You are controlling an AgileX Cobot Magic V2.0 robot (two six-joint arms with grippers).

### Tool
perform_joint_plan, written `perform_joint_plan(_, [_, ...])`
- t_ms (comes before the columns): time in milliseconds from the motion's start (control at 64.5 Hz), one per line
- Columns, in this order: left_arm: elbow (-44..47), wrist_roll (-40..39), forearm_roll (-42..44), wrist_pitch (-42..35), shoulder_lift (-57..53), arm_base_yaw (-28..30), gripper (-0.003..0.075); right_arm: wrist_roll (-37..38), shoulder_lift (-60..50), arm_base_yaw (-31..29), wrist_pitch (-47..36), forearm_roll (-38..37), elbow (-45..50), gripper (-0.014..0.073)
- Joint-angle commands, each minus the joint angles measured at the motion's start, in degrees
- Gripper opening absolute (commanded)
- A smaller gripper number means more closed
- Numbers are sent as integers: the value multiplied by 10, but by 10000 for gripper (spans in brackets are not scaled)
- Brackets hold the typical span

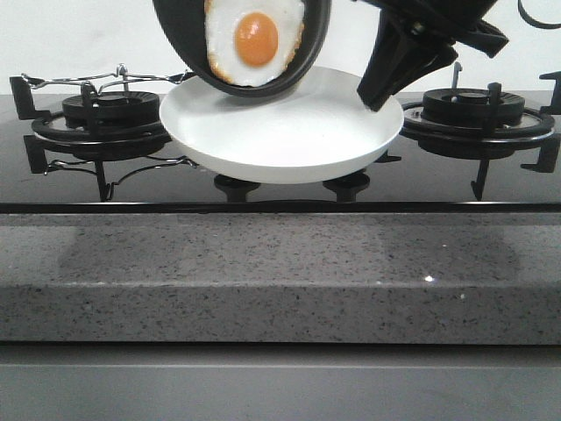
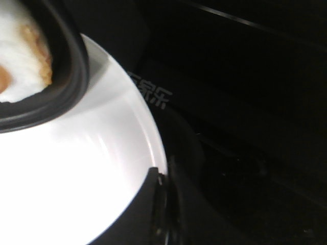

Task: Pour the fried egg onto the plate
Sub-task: 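Tilt the pan over the plate with the left gripper, sliding egg out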

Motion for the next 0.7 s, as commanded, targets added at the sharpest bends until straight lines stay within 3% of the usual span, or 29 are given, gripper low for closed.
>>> perform_joint_plan(0, [-18, -31, 29, -67, -22, -16, -20, -4, -30, -1, -20, 22, -16, -57])
perform_joint_plan(527, [-18, -177, 260, -36, -22, -113, -20, -4, -30, -1, -20, 22, -16, -57])
perform_joint_plan(682, [-18, -199, 276, -31, -22, -116, -20, -4, -30, -1, -20, 22, -16, -57])
